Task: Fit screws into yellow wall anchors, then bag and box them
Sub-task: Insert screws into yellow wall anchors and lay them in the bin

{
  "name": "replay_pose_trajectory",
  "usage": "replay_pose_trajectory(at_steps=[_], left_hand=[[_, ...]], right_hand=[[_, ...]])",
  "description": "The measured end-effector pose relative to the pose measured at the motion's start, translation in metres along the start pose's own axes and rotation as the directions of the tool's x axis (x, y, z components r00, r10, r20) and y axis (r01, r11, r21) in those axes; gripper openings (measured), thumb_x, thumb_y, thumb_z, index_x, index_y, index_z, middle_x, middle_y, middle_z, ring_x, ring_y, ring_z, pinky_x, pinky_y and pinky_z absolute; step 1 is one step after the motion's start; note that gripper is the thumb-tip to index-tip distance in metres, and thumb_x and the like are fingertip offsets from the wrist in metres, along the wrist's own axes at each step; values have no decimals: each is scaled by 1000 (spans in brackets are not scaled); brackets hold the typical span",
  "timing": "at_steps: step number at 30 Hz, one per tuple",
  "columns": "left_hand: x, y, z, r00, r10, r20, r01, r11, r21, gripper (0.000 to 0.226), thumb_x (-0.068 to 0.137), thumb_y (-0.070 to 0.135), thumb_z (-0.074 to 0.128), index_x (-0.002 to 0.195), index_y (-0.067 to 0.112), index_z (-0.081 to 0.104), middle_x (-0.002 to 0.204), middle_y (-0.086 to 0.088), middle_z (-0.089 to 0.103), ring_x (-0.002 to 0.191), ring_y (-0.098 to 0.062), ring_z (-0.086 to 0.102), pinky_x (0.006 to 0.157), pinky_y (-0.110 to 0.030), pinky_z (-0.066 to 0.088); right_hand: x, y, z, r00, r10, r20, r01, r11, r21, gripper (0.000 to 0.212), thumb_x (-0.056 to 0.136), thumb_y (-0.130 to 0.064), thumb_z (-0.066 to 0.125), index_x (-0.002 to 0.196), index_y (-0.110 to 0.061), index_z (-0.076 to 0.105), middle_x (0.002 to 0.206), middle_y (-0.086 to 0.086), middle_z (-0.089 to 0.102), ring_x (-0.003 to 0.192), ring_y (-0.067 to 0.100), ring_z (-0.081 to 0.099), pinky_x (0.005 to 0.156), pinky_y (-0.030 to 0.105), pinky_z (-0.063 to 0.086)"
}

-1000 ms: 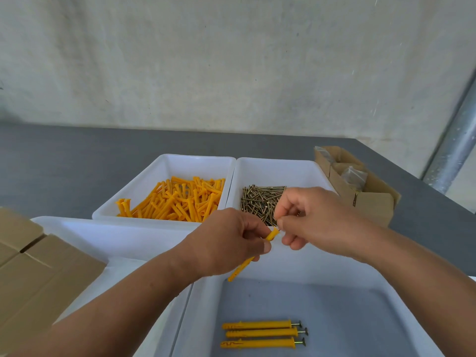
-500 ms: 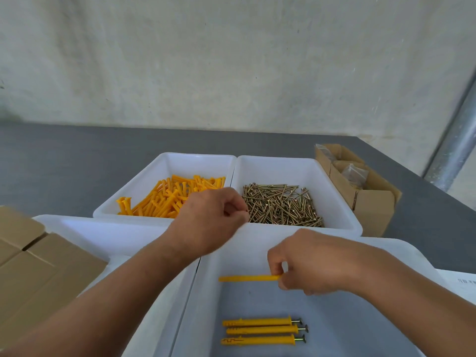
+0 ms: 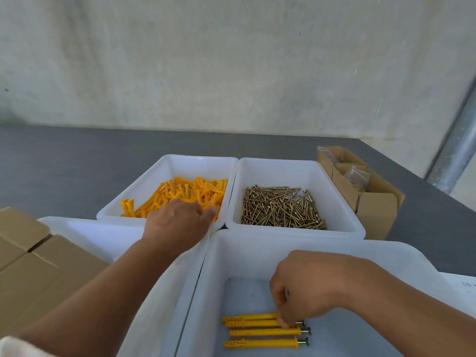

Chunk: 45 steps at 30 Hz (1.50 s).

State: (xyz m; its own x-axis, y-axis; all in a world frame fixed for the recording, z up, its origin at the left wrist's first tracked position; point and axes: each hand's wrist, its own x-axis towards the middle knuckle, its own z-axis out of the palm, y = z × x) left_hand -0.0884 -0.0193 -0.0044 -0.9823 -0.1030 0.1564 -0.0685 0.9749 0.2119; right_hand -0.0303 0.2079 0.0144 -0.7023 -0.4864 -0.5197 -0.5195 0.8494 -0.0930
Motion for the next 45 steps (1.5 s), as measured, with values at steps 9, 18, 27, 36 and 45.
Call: replay_pose_trajectory(at_steps=[9, 18, 27, 36, 45], left_hand=[[0, 1, -1, 995, -2, 102, -9, 995, 103, 63, 94, 68, 12, 101, 33, 64, 96, 0, 44, 91, -17, 40, 86, -41, 44], [5, -1, 3, 991, -48, 123, 27, 986, 166, 69, 90, 73, 10, 98, 28, 61, 96, 2, 57, 89, -19, 48, 80, -38, 37], [5, 0, 5, 998, -51, 30, 47, 993, 112, 54, 95, 61, 23, 93, 28, 65, 76, 8, 55, 68, -11, 45, 66, -32, 30], [6, -1, 3, 997, -59, -59, 57, 998, -41, 24, 94, 49, 44, 90, 30, 59, 71, 13, 52, 65, -3, 43, 68, -31, 36], [-1, 7, -10, 987, -136, -83, 101, 937, -335, 15, 78, 42, 71, 80, 29, 63, 77, 14, 59, 72, -7, 54, 56, -24, 39]], right_hand=[[15, 46, -29, 626, 299, -720, -103, 947, 304, 52, 91, -63, 40, 62, -22, 48, 61, -6, 50, 58, 8, 48, 52, 27, 31], [42, 64, -25, 875, 440, -204, -344, 860, 377, 77, 92, -75, 11, 151, -32, 35, 159, 0, 30, 146, 25, 27, 114, 38, 23], [46, 67, -30, 915, 370, -159, -290, 879, 378, 47, 101, -48, 26, 120, -25, 62, 133, -1, 56, 120, 19, 49, 93, 32, 34], [52, 75, -24, 883, 408, -233, -274, 850, 450, 38, 94, -45, 37, 71, -22, 56, 82, -3, 59, 78, 12, 54, 66, 28, 37], [46, 71, -17, 660, 508, -553, -226, 837, 499, 30, 80, -38, 62, 74, -8, 65, 74, 6, 68, 63, 17, 58, 54, 30, 41]])
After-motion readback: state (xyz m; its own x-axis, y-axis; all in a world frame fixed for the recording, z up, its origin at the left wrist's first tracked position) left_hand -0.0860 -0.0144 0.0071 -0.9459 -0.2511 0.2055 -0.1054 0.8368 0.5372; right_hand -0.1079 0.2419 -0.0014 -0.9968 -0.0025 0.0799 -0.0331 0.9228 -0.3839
